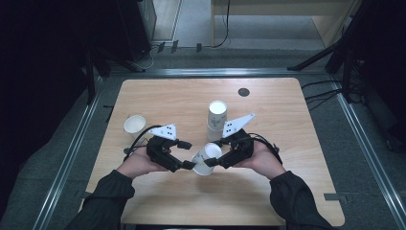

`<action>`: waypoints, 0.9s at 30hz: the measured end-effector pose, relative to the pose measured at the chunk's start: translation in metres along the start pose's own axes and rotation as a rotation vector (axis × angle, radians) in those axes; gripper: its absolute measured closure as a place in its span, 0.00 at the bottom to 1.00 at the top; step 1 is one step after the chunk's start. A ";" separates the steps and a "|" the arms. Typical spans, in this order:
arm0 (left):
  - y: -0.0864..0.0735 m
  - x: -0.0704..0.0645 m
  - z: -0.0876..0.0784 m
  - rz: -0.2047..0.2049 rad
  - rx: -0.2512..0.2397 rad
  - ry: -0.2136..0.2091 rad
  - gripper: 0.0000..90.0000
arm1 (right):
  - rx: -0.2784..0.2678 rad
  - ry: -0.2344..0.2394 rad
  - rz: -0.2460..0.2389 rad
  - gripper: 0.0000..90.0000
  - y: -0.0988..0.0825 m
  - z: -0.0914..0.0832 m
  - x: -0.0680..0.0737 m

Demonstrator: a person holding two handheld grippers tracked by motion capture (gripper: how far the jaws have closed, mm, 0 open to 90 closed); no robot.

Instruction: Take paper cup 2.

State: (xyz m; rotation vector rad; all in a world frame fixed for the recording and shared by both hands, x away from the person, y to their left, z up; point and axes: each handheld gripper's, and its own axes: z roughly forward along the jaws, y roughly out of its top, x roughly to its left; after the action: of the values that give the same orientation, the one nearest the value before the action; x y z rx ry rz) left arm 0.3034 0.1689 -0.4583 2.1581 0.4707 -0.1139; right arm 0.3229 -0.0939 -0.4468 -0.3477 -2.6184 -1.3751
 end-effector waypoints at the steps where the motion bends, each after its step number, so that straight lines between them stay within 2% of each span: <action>1: 0.000 0.000 0.001 0.006 0.001 0.000 0.24 | -0.001 0.004 0.000 0.39 0.000 0.000 0.000; 6: 0.001 -0.002 0.005 0.015 0.000 -0.015 0.24 | -0.011 0.013 0.001 0.39 0.003 0.002 0.002; 8: 0.001 -0.003 0.006 0.019 -0.013 -0.037 0.25 | -0.014 0.021 -0.003 0.39 0.005 0.003 0.002; 10: 0.001 -0.005 0.008 0.031 -0.016 -0.036 0.26 | -0.011 0.029 -0.001 0.39 0.005 0.004 0.003; 21: 0.000 -0.007 0.016 0.036 0.004 -0.053 0.25 | -0.017 0.049 0.008 0.39 0.008 0.006 0.005; 27: 0.001 -0.008 0.019 0.043 -0.001 -0.054 0.25 | -0.020 0.050 0.008 0.39 0.009 0.006 0.006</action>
State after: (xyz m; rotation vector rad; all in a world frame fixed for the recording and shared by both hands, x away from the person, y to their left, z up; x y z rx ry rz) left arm 0.2978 0.1506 -0.4671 2.1574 0.3928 -0.1469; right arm 0.3199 -0.0835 -0.4414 -0.3215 -2.5627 -1.3900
